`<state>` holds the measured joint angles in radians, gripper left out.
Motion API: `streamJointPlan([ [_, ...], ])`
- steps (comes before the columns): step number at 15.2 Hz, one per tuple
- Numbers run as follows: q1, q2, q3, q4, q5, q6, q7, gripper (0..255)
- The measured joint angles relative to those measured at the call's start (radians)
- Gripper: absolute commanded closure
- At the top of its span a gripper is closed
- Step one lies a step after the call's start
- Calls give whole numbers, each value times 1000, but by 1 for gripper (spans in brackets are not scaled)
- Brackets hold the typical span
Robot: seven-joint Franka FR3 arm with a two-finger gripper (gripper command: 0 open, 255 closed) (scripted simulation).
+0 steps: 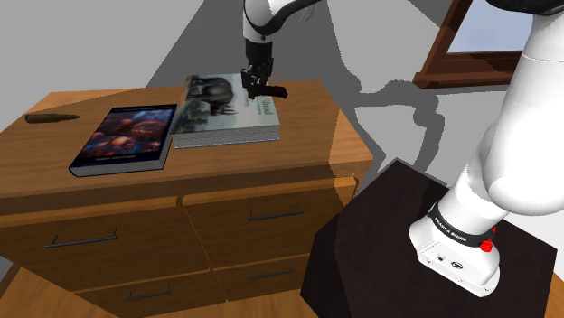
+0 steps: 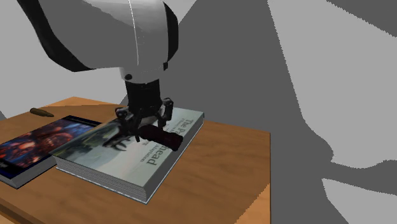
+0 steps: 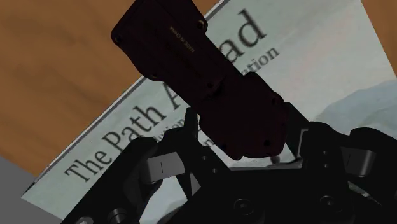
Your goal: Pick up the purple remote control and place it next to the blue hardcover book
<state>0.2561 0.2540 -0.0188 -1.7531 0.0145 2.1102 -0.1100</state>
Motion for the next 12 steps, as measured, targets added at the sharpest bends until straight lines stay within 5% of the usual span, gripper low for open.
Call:
streamJointPlan([
  [12, 173, 113, 75, 165, -57, -54, 267, 255],
])
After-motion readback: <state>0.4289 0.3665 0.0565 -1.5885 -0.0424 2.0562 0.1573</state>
